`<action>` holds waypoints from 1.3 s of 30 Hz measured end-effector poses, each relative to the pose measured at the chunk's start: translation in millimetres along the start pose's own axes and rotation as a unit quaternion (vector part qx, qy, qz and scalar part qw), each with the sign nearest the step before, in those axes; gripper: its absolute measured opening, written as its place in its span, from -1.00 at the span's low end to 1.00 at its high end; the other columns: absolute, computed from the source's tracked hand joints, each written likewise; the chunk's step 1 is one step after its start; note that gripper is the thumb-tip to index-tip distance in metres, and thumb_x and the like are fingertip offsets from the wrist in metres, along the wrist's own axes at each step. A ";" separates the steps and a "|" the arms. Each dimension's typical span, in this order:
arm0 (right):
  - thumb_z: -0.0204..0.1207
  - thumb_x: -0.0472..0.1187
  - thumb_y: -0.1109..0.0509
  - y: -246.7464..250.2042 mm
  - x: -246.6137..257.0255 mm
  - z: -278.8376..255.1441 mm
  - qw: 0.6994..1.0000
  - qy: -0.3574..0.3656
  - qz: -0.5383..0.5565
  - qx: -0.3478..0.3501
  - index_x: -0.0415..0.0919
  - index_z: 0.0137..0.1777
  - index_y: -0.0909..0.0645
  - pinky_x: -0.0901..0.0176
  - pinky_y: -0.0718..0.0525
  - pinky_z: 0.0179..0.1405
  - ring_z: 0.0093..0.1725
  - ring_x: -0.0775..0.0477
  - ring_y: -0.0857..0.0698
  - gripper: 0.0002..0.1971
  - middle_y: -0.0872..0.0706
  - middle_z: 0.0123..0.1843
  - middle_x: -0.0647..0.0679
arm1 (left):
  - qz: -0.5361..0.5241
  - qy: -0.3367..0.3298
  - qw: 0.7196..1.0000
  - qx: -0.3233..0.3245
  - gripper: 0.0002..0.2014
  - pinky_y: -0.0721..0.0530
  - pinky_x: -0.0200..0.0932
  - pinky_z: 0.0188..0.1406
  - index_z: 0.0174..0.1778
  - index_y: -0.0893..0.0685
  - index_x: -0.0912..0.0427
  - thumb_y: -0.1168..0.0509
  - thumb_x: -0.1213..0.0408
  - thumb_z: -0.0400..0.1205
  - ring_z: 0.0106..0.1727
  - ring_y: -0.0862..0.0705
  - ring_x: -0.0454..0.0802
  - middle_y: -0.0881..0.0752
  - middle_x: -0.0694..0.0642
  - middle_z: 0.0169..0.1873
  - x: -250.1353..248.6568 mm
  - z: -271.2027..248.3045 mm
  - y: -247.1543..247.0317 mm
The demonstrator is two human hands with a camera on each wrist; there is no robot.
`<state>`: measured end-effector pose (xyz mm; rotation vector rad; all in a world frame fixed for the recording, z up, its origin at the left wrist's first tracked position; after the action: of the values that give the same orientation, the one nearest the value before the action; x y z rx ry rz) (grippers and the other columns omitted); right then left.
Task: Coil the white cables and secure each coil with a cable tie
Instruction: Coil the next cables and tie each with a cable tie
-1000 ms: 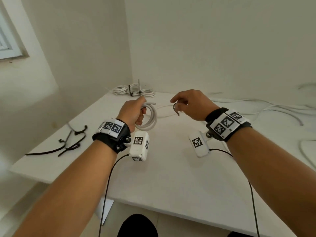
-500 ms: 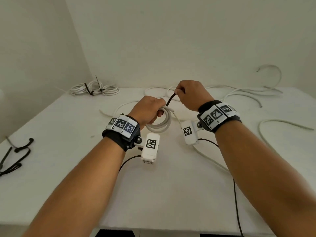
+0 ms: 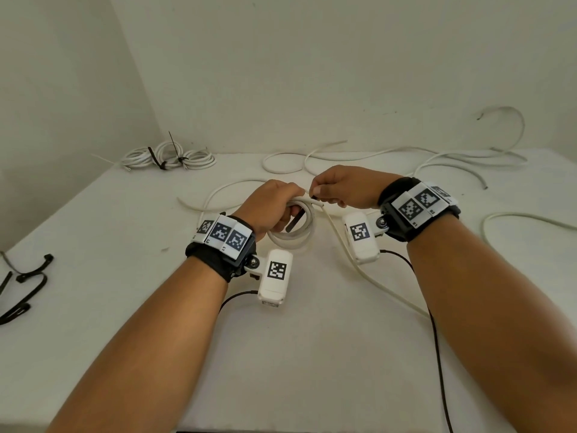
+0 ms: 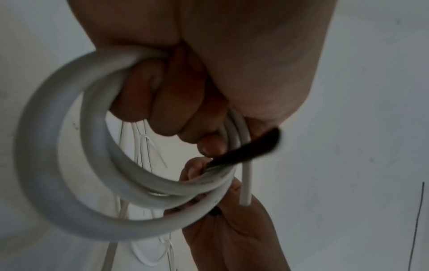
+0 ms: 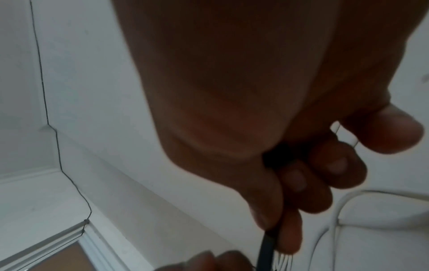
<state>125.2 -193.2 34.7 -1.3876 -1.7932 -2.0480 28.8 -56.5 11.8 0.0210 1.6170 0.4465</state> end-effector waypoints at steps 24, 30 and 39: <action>0.32 -0.08 -0.66 -36.2 42.6 8.4 0.953 0.229 -0.141 -0.141 0.02 -0.11 -0.76 -0.11 -0.52 0.36 0.32 0.00 -0.49 -0.81 -0.48 0.31 0.10 | -0.192 0.115 0.966 -0.127 -0.50 -0.22 -0.22 -0.61 -0.76 -0.56 0.11 -0.22 0.35 0.59 -0.71 -0.26 -0.02 -0.37 0.10 -0.67 20.5 0.6 16.9; 0.44 -0.15 -0.62 -28.1 42.5 9.3 0.945 0.253 -0.060 -0.200 -0.15 -0.13 -0.78 0.43 -0.54 0.01 0.07 0.24 -0.61 -0.89 -0.62 0.15 0.12 | -0.211 0.113 0.964 -0.113 -0.62 -0.17 -0.20 -0.57 -0.57 -0.54 0.13 -0.19 0.33 0.62 -0.65 -0.22 -0.05 -0.35 0.06 -0.61 24.2 1.8 16.9; 0.48 -0.21 -0.55 -18.0 39.0 9.9 0.954 0.164 -0.020 -0.252 -0.05 -0.17 -0.68 0.46 -0.61 -0.18 -0.14 0.28 -0.73 -0.90 -0.82 0.05 0.13 | 0.023 0.022 0.996 -0.080 -0.75 -0.28 -0.25 -0.64 -0.37 -0.59 0.22 -0.14 0.31 0.62 -0.65 -0.29 -0.03 -0.42 0.11 -0.61 13.2 2.7 15.9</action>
<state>97.3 -161.0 46.0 -1.0062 -1.2262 -2.6893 25.9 -37.4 3.9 -0.0724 1.6229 0.6148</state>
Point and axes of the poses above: each hand's wrist, its own z-axis towards the middle knuckle, its own y-axis out of the back of the hand, x = y × z, the point moved 3 cm from there along z, towards the middle knuckle
